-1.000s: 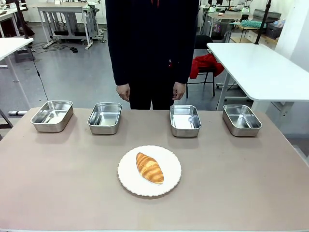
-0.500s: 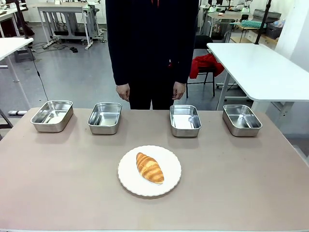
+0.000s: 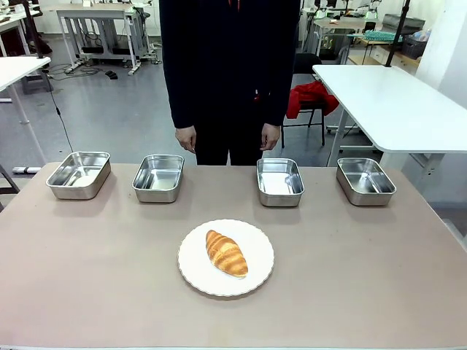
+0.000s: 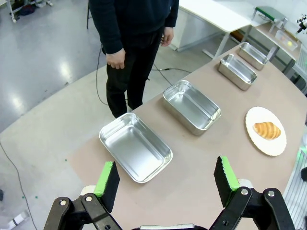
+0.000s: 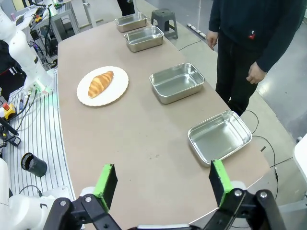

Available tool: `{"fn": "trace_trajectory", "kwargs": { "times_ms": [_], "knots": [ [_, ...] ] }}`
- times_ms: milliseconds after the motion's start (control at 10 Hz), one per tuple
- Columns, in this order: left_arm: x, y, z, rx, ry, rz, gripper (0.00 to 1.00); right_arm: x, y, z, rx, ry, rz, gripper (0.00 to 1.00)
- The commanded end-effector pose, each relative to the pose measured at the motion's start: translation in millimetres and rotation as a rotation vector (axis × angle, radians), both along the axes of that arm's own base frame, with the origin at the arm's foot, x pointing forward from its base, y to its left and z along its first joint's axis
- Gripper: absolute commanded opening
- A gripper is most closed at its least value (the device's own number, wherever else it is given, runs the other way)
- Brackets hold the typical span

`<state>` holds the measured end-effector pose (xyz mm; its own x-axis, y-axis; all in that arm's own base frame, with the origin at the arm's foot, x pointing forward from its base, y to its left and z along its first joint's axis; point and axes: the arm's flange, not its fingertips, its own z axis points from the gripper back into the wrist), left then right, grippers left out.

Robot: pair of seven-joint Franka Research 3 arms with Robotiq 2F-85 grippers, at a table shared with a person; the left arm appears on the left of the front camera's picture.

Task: Place the bread in the container.
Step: Place the Butter Roll into the Airtight Container indicated by the human.

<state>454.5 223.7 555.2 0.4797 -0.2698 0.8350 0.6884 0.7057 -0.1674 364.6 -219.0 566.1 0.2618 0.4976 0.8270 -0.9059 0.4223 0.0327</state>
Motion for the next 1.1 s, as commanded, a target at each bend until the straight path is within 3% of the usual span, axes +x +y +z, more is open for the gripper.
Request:
{"fn": "trace_trajectory", "kwargs": {
  "times_ms": [0,1000],
  "knots": [
    [-0.8,0.3,1.8,-0.005,-0.006,0.003,1.00,-0.9,0.2,1.0,-0.002,-0.004,-0.002,1.00],
    [-0.8,0.3,1.8,-0.005,-0.006,0.003,1.00,-0.9,0.2,1.0,-0.002,-0.004,-0.002,1.00]
  ]
}}
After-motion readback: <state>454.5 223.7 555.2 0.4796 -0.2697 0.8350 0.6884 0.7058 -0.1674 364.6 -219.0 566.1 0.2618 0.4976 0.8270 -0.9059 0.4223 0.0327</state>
